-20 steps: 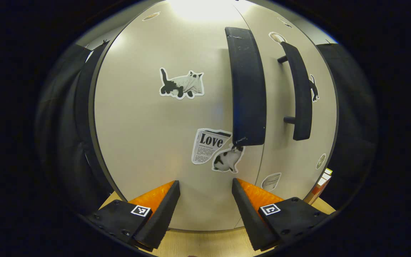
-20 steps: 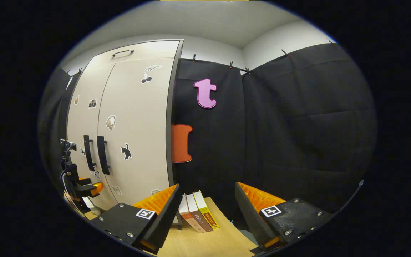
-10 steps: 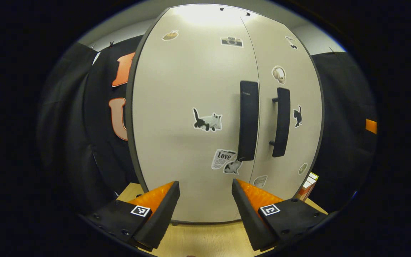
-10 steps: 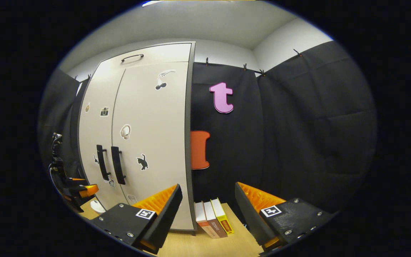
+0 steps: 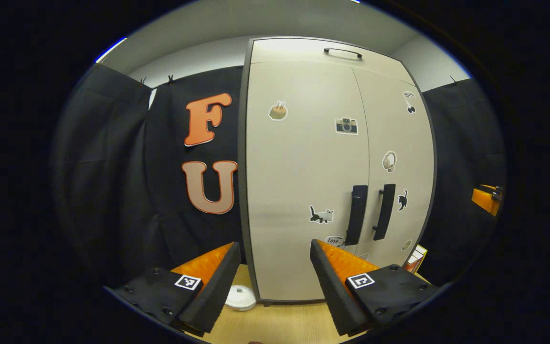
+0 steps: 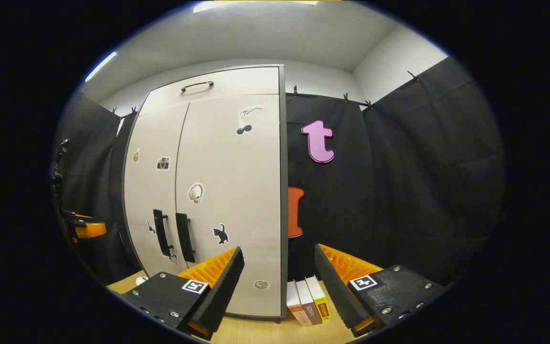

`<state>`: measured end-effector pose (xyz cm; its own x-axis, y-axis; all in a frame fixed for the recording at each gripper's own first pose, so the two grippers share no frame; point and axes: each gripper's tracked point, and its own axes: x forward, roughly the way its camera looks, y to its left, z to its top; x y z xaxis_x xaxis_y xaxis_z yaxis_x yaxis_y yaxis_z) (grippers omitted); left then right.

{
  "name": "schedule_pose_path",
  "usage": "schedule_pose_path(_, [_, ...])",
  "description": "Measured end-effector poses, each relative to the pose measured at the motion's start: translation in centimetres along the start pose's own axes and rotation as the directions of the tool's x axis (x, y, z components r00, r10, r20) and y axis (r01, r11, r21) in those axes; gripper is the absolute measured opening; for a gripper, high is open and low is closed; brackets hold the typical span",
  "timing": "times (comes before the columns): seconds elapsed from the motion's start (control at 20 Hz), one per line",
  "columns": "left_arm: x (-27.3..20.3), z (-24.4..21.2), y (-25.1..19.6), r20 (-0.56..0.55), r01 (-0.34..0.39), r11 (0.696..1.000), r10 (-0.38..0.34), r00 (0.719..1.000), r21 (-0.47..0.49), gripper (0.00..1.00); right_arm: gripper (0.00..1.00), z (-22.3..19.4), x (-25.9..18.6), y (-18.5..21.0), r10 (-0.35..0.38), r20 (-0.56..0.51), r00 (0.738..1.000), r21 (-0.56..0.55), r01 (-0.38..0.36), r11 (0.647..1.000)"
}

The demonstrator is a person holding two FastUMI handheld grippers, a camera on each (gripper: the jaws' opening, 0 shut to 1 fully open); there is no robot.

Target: Grab one shoe with the right hand and put it into the shoe cabinet, grab the other shoe with the left hand and put it into the shoe cabinet; then close the right door with the right hand and the left door with the left hand.

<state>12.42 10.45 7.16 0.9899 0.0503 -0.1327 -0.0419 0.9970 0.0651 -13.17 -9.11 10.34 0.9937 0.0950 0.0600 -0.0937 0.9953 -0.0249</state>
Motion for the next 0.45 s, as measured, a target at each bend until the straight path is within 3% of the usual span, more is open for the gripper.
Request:
schedule_pose_path(0.25, [-4.0,5.0,3.0,0.126,-0.052,0.999,0.051,0.991,0.004,0.96,0.92,1.8,-0.7,0.5,0.003,0.032,0.999,-0.019,-0.002,1.000])
schedule_pose_path(0.45, [-5.5,5.2,4.1,0.128,-0.036,0.999,0.039,0.991,-0.024,0.94,0.92,1.5,-1.9,0.7,-0.031,0.035,0.999,-0.024,0.032,0.999])
